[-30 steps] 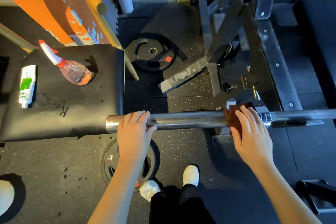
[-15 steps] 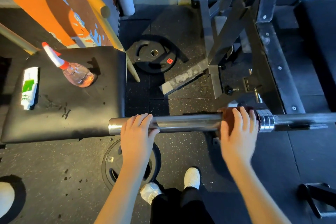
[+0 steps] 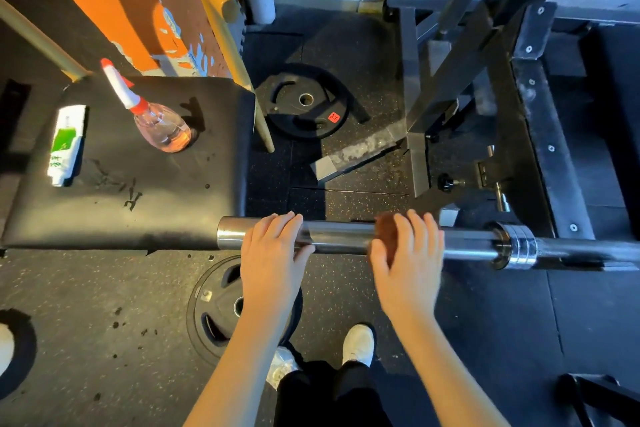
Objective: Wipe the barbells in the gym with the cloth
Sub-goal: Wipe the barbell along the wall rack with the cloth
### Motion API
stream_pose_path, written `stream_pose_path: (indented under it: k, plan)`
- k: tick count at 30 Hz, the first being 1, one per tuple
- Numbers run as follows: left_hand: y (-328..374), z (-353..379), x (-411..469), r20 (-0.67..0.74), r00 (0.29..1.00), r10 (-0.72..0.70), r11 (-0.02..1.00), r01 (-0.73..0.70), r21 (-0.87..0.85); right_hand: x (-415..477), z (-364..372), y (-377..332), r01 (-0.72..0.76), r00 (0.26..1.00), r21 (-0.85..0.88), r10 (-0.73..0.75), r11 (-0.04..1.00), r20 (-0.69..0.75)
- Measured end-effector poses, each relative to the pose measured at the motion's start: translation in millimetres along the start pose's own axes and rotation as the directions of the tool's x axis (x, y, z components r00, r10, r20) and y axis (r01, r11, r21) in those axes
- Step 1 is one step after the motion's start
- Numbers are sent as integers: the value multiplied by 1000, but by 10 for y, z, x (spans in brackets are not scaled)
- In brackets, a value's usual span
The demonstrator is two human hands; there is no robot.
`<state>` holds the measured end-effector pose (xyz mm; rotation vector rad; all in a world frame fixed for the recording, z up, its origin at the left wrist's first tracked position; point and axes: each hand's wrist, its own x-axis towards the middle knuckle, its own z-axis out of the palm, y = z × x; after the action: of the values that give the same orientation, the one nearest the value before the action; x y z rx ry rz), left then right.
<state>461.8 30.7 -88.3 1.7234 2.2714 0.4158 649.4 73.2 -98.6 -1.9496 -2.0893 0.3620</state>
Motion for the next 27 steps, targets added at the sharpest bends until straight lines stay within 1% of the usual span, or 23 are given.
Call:
stream_pose_path:
  k: [1,3,5,7,8,10,12,14,16,18,19,21,22,25,27]
  plan:
    - [0,-14,-2,2,1000,1,1000,-1,-8,-52,79,-199,109,994,11,-109,994,29]
    - [-10,-41,-2,5,1000,8,999,-8,-37,-48,146,-410,317,942,11,-317,948,108]
    - [-49,-71,-21,-12,1000,4,994,-5,-109,66,95,-349,415,898,-2,-409,910,160]
    - [-127,-117,-68,-38,999,-20,985,13,-172,107,19,-144,418,899,-28,-409,908,159]
    - [-184,-143,-101,-60,998,-31,988,22,-155,95,-10,-54,392,912,-37,-384,919,142]
    - [-309,-181,-176,-98,993,-71,993,61,-101,26,1,-10,299,951,-47,-294,953,98]
    - [-399,-194,-235,-108,988,-110,990,100,-97,-32,91,-218,229,972,-37,-226,973,64]
    - [-438,-189,-263,-101,989,-110,988,97,-120,-59,206,-567,286,954,-19,-283,958,97]
    - [-469,-183,-262,-100,989,-110,984,94,-154,-61,296,-890,384,910,13,-381,923,166]
    - [-509,-197,-281,-104,985,-137,977,117,-176,-30,319,-1024,447,869,34,-442,894,223]
    - [-536,-211,-309,-101,979,-179,966,156,-205,-9,305,-996,469,850,44,-464,882,251]
    - [-579,-279,-384,-50,951,-306,909,277,-312,13,230,-821,497,824,52,-490,866,284]
    - [-596,-309,-427,-16,938,-346,876,317,-363,5,194,-731,499,827,37,-489,866,279]
    - [-612,-351,-503,74,927,-369,797,356,-488,-63,205,-718,475,861,-37,-456,879,225]
    - [-625,-340,-512,122,904,-409,724,403,-560,-66,309,-936,482,857,-55,-458,874,239]
